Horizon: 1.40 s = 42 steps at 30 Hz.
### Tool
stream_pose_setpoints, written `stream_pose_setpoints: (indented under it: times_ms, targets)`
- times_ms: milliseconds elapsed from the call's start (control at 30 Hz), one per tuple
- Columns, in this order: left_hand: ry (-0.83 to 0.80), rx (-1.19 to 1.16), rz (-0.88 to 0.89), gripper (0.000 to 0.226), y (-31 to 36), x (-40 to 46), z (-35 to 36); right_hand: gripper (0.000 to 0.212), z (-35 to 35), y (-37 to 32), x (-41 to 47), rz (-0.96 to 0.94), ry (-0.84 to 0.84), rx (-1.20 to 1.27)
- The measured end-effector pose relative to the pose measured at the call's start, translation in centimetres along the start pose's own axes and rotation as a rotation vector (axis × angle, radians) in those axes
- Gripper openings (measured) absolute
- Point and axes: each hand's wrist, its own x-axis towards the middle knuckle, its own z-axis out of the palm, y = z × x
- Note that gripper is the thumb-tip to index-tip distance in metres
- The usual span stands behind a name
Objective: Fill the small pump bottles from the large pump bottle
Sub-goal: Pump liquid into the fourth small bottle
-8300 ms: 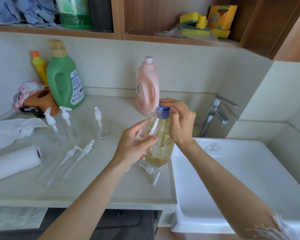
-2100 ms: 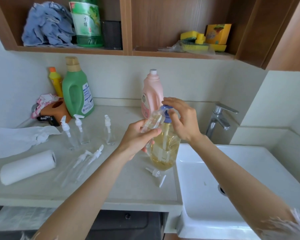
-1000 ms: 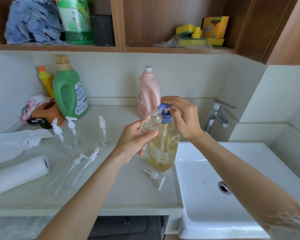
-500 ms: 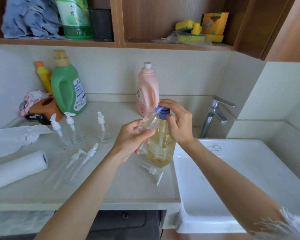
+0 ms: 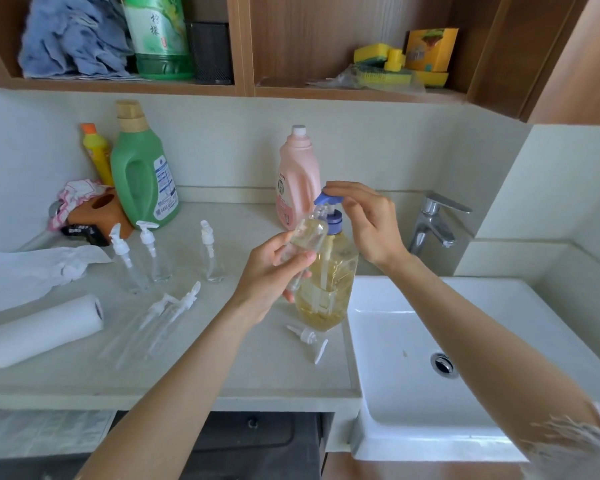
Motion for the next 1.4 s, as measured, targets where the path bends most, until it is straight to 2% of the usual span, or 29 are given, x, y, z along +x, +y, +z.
stream_pose_setpoints:
  times_ms: [100,200,233,333,467,567,767,867,967,1067,1267,1400]
  targets:
    - [-0.134,-0.183,-0.018,0.04,0.2,-0.5,-0.7,0.039,0.6,0.0,-0.3,0.039,0.043,0.095]
    - [-0.331,-0.422,-0.005,0.066,1.4,-1.0,-1.7,0.038,0.9,-0.1,-0.6,0.057,0.067,0.166]
    - [-0.39,-0.491,0.014,0.066,2.1,-1.1,-2.0,0.036,0.9,-0.1,-0.6,0.064,0.072,0.181]
    - [-0.537,-0.607,0.099,0.044,4.4,-0.9,-2.5,0.035,1.0,-0.1,-0.6,0.082,0.083,0.213]
    - [-0.681,-0.67,0.172,0.04,6.3,-0.3,-2.7,0.039,1.2,0.0,-0.9,0.077,0.108,0.197]
    - [-0.607,-0.67,0.184,0.044,6.7,-0.4,-2.5,0.04,1.1,-0.1,-0.9,0.072,0.103,0.2]
    - [-0.199,-0.309,0.223,0.06,3.9,-0.7,-0.6,0.036,0.7,0.3,-0.8,0.073,0.081,0.185]
    - [-0.052,-0.177,0.176,0.062,1.3,-0.3,0.3,0.037,0.6,0.4,-0.8,0.074,0.073,0.173]
    - [-0.012,-0.091,0.108,0.068,-0.6,-0.1,0.7,0.036,0.5,0.4,-0.8,0.064,0.065,0.169]
    - [-0.013,-0.054,0.055,0.061,-1.9,0.0,1.0,0.036,0.5,0.6,-0.7,0.045,0.065,0.154]
    - [0.008,-0.101,0.032,0.047,-2.2,0.5,1.1,0.035,0.4,0.8,-0.5,-0.01,0.085,0.107]
    - [0.006,-0.135,0.025,0.055,-1.5,0.8,0.6,0.03,0.4,0.8,0.0,-0.104,0.098,-0.001]
